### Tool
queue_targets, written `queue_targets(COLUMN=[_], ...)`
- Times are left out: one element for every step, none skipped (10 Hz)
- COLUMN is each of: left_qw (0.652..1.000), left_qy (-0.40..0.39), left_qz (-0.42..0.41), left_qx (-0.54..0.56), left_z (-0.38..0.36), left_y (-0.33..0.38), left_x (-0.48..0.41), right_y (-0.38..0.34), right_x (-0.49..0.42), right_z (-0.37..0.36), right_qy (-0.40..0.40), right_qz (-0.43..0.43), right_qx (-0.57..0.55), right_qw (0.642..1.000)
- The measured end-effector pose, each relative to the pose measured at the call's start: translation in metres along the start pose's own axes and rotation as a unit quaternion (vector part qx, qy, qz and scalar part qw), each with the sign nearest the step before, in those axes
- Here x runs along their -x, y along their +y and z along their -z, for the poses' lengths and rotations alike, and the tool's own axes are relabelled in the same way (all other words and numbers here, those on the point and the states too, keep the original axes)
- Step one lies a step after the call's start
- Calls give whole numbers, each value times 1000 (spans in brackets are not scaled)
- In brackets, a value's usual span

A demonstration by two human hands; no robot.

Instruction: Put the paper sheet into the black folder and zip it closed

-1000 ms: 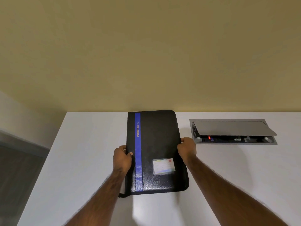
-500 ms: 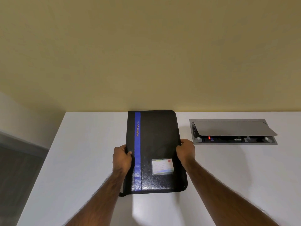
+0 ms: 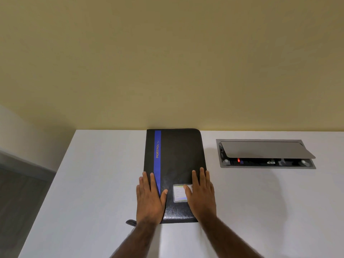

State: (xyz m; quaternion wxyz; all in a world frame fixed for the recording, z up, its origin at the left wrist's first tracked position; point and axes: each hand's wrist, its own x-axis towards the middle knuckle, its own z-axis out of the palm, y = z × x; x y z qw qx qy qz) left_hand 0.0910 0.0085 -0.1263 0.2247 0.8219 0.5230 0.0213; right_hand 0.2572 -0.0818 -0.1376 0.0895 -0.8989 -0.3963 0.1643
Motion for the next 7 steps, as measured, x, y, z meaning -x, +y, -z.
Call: queue_targets(left_qw=[999, 999, 1000, 999, 996, 984, 974], left_qy=[-10, -21, -24, 5, 33, 103, 143], left_qz=[27, 15, 7, -22, -53, -94, -117], left_qx=[45, 39, 13, -23, -58, -114, -133], left_z=[-1, 1, 8, 34, 65, 125, 172], left_y=[3, 1, 2, 20, 38, 64, 82], left_x=[0, -3, -3, -7, -17, -43, -54], right_y=[-3, -5, -6, -14, -20, -30, -42], right_x=[-2, -6, -3, 3, -1, -29, -42], right_z=[0, 2, 5, 28, 60, 128, 183], right_qy=[1, -10, -25, -14, 25, 76, 104], right_qz=[-10, -10, -8, 0, 15, 44, 81], right_qx=[6, 4, 5, 20, 38, 73, 100], right_qw=[1000, 1000, 1000, 1000, 999, 993, 986])
